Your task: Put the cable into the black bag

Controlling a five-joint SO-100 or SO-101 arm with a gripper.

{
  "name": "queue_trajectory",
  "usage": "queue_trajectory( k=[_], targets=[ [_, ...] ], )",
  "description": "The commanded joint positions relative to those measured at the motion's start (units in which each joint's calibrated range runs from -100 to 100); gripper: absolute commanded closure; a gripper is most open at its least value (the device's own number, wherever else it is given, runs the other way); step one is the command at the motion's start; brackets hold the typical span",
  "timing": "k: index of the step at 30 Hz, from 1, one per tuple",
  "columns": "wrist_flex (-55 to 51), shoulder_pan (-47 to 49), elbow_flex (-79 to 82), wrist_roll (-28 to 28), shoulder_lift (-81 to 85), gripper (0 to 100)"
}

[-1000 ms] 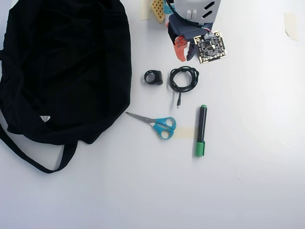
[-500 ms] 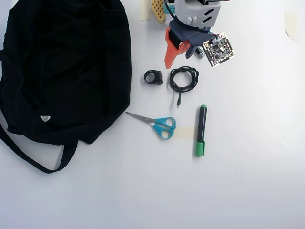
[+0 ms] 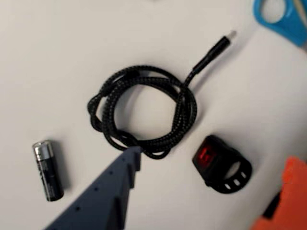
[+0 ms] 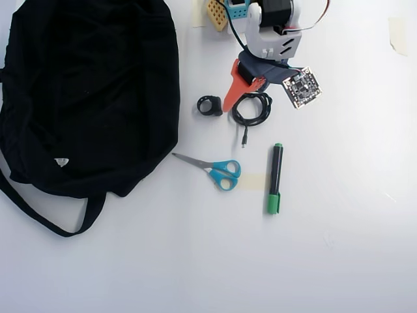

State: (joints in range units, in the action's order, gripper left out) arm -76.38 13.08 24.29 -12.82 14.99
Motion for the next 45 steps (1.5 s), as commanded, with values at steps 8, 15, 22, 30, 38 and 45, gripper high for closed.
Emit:
queue_trajectory(
  k=[8,15,22,30,38,45],
  targets=[
    [7.48,3.45,2.30,2.86,-4.36,63],
    [8.51,2.70,2.57,3.33,-8.35,63],
    [8.51,2.70,2.66,4.54,-11.75,63],
    [9.80,0.46,2.66,4.48,-15.40,63],
    [15.14,-0.29,2.66,3.96,-19.96,63],
    [16.44,-0.21,2.48,4.12,-22.21,63]
  ],
)
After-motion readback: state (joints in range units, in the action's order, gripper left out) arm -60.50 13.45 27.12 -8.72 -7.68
